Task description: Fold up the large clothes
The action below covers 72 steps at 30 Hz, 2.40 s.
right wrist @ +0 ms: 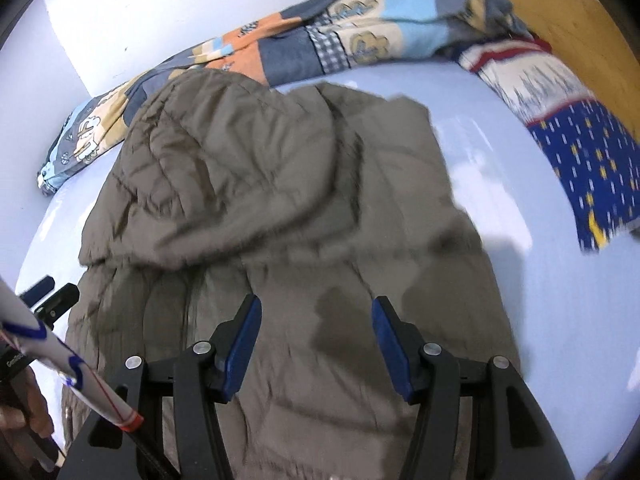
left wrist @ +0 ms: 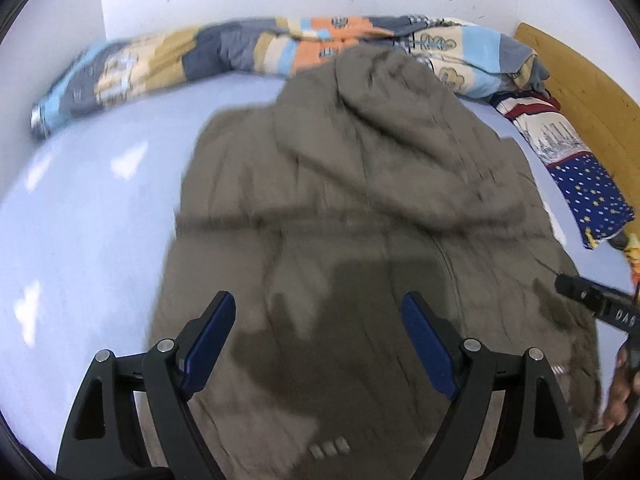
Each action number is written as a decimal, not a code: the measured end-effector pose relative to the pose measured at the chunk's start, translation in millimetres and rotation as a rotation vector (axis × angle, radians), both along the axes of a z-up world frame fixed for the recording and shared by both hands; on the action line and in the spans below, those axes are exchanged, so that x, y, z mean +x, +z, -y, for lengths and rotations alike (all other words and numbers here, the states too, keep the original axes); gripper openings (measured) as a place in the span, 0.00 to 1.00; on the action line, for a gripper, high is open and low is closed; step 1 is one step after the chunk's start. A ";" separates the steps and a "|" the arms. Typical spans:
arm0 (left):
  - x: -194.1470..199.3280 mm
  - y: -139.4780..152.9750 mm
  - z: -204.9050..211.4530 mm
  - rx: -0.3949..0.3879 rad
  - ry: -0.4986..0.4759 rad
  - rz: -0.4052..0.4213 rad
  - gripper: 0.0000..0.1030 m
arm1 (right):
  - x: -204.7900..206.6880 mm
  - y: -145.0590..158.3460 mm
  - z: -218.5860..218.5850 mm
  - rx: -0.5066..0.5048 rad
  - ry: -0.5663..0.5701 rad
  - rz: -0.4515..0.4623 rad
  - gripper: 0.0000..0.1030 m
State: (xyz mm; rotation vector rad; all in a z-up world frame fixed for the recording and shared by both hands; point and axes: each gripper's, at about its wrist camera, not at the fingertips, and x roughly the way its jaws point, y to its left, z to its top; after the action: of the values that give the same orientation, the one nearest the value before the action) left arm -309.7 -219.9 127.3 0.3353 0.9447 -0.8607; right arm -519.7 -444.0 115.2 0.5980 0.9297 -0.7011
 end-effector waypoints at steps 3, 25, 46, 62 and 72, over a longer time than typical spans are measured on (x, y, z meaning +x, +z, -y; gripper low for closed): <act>-23.9 -12.6 -18.9 0.011 0.008 -0.043 0.82 | -23.1 -4.3 -22.9 0.003 -0.006 0.002 0.60; -98.8 -79.4 -99.4 0.107 0.013 0.120 0.83 | -89.6 -47.7 -147.9 0.007 0.013 -0.084 0.68; -111.7 -93.4 -109.7 0.028 0.032 0.219 0.87 | -98.7 -61.5 -165.5 -0.120 0.039 -0.014 0.72; -116.0 -92.5 -119.3 0.012 0.018 0.227 0.87 | -102.1 -61.4 -165.5 -0.115 0.041 -0.002 0.72; -98.8 -53.1 -180.1 -0.097 0.141 0.121 0.87 | -167.3 -10.0 -142.8 -0.106 -0.115 0.264 0.73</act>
State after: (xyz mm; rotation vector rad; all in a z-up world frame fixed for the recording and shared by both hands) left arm -408.6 -39.8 74.1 0.2321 0.8023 -0.7461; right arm -687.0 -301.2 105.1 0.6366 0.6135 -0.7488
